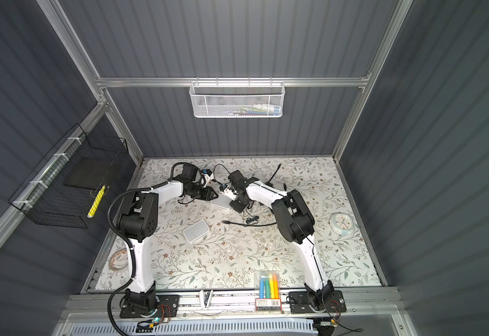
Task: Insert the plug into the switch port
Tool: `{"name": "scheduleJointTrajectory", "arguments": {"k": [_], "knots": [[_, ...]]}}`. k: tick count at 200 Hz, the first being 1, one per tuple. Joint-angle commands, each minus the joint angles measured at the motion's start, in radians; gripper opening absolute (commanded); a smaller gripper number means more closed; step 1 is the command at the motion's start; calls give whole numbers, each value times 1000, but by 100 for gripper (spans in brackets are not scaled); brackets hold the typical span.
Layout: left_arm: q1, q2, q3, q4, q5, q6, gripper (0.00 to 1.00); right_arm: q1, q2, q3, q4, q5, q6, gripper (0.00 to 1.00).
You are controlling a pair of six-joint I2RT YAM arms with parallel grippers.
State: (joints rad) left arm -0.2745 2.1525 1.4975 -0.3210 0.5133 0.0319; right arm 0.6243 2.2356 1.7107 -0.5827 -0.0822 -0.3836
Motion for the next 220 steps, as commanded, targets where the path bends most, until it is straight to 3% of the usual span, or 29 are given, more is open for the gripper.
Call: {"name": "scheduleJointTrajectory", "arguments": {"k": [1, 84, 162, 220], "knots": [[-29, 58, 3, -91, 55, 35, 32, 9, 28, -5, 106, -65, -36, 0], [-46, 90, 41, -126, 113, 73, 35, 13, 6, -17, 143, -100, -119, 0], [-82, 84, -9, -92, 163, 58, 35, 47, -16, -41, 179, -95, 25, 0], [-98, 80, -47, -55, 206, 51, 35, 55, -33, -56, 188, -120, 13, 0]]}}
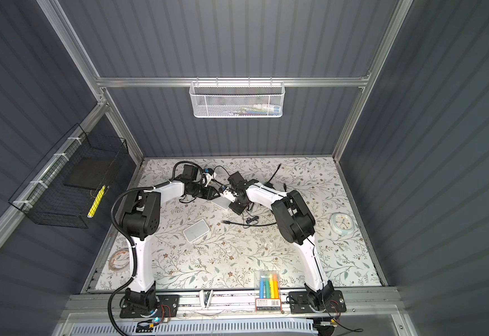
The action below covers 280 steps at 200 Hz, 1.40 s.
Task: Insert the plug into the switch port
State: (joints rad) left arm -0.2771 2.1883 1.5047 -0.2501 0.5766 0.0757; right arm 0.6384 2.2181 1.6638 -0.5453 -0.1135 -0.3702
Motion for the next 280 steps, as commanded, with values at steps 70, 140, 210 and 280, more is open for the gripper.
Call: {"name": "scheduleJointTrajectory", "arguments": {"k": [70, 140, 210, 280], "knots": [[-112, 42, -153, -46, 184, -56, 33, 50, -18, -12, 184, -55, 114, 0], [-117, 7, -280, 53, 185, -140, 31, 58, -24, -18, 209, 54, 247, 0], [-150, 12, -314, 126, 214, -185, 31, 58, -23, 4, 210, 66, 266, 0], [-154, 30, -335, 161, 240, -195, 30, 57, 4, 65, 199, 62, 266, 0]]}}
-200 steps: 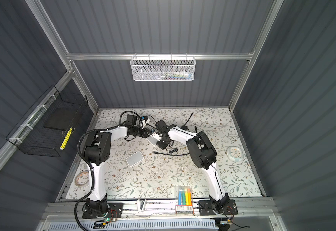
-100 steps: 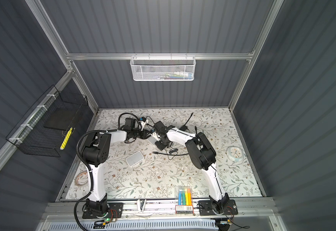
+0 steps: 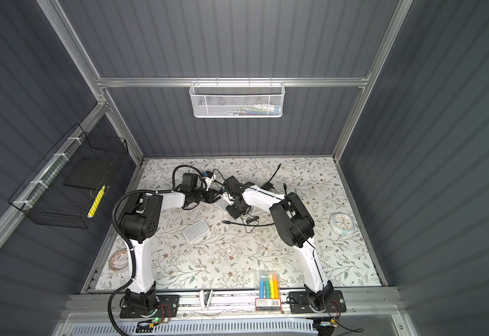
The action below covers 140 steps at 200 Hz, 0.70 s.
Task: Insert the plug into the switch port
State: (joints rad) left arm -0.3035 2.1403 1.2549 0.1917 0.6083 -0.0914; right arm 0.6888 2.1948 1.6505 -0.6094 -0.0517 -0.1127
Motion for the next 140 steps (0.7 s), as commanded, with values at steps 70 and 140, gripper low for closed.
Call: {"name": "scheduleJointTrajectory", "arguments": {"k": [70, 140], "knots": [[-140, 89, -99, -243, 224, -53, 29, 7, 38, 104, 264, 4, 8, 0], [-147, 92, -106, -227, 238, -62, 29, 6, 59, 144, 263, 0, 10, 0]]}}
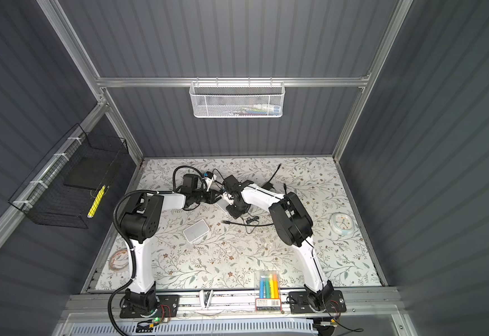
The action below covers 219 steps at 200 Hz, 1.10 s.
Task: Insert the plug into the switch port
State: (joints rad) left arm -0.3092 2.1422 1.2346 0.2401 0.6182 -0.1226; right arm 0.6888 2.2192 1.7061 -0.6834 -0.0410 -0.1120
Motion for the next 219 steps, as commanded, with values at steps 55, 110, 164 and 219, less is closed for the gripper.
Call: {"name": "scheduleJointTrajectory", "arguments": {"k": [55, 110, 164, 219], "knots": [[-149, 95, -94, -257, 235, -43, 28, 5, 47, 119, 332, -10, 9, 0], [-154, 102, -95, -248, 242, -47, 27, 6, 56, 147, 329, -6, 8, 0], [-160, 108, -106, -231, 247, -58, 27, 5, 74, 190, 323, -8, 8, 0], [-160, 119, -107, -201, 261, -72, 26, 5, 98, 232, 323, -12, 9, 0]]}}
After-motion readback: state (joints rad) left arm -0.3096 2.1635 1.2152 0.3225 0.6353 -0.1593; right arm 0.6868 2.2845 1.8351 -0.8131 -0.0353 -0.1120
